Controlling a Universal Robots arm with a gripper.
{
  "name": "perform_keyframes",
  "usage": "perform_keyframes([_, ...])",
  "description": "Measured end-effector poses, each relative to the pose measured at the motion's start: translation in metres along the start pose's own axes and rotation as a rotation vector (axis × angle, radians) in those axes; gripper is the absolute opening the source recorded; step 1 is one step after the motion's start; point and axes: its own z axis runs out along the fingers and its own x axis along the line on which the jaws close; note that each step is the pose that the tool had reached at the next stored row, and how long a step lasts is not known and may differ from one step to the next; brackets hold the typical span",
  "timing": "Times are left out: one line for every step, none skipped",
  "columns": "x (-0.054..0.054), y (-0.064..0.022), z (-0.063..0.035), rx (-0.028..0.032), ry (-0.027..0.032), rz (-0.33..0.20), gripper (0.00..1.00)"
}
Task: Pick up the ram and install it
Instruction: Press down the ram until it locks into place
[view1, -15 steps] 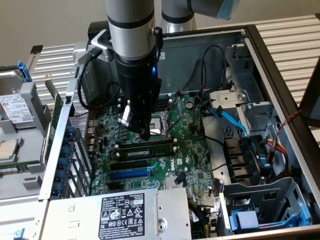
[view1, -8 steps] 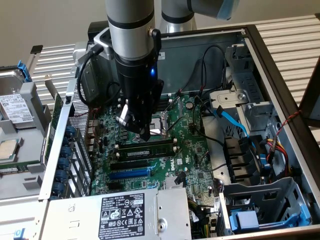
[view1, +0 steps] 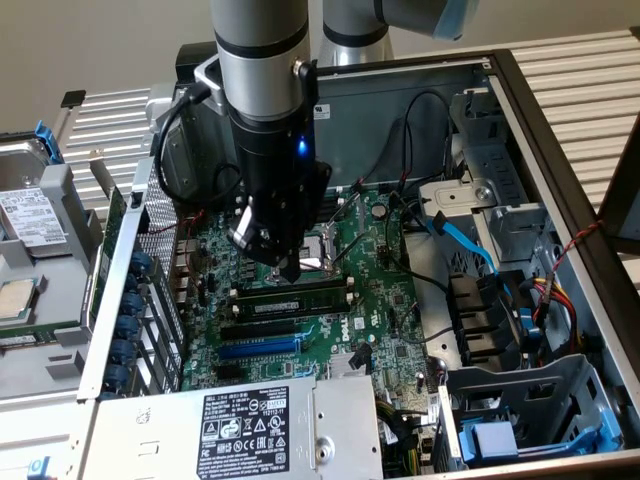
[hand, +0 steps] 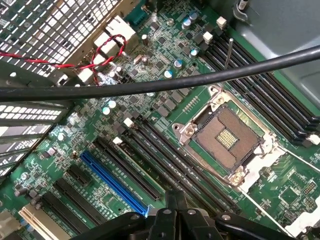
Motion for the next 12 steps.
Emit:
perform_keyframes([0.0, 0.0, 0.0, 0.0, -0.0001, 0.014, 0.11])
perform_keyframes([0.0, 0.0, 0.0, 0.0, -0.0001, 0.028, 0.11])
perform_keyframes([0.0, 0.0, 0.0, 0.0, -0.0001, 0.042, 0.11])
perform_keyframes([0.0, 0.0, 0.0, 0.0, -0.0002, 0.055, 0.11])
perform_keyframes([0.0, 0.0, 0.0001, 0.0, -0.0002, 0.07, 0.11])
perform_keyframes([0.0, 0.0, 0.0001, 0.0, -0.0003, 0.083, 0.11])
perform_keyframes([0.0, 0.0, 0.0001, 0.0001, -0.0003, 0.097, 0.11])
perform_keyframes([0.0, 0.0, 0.0001, 0.0001, -0.0003, 0.111, 0.11])
perform_keyframes([0.0, 0.0, 0.0001, 0.0001, -0.0004, 0.125, 0.11])
perform_keyframes([0.0, 0.0, 0.0001, 0.0001, -0.0004, 0.138, 0.11])
perform_keyframes([0.0, 0.0, 0.0001, 0.0001, -0.0004, 0.152, 0.11])
perform_keyframes([0.0, 0.0001, 0.0001, 0.0002, -0.0004, 0.165, 0.11])
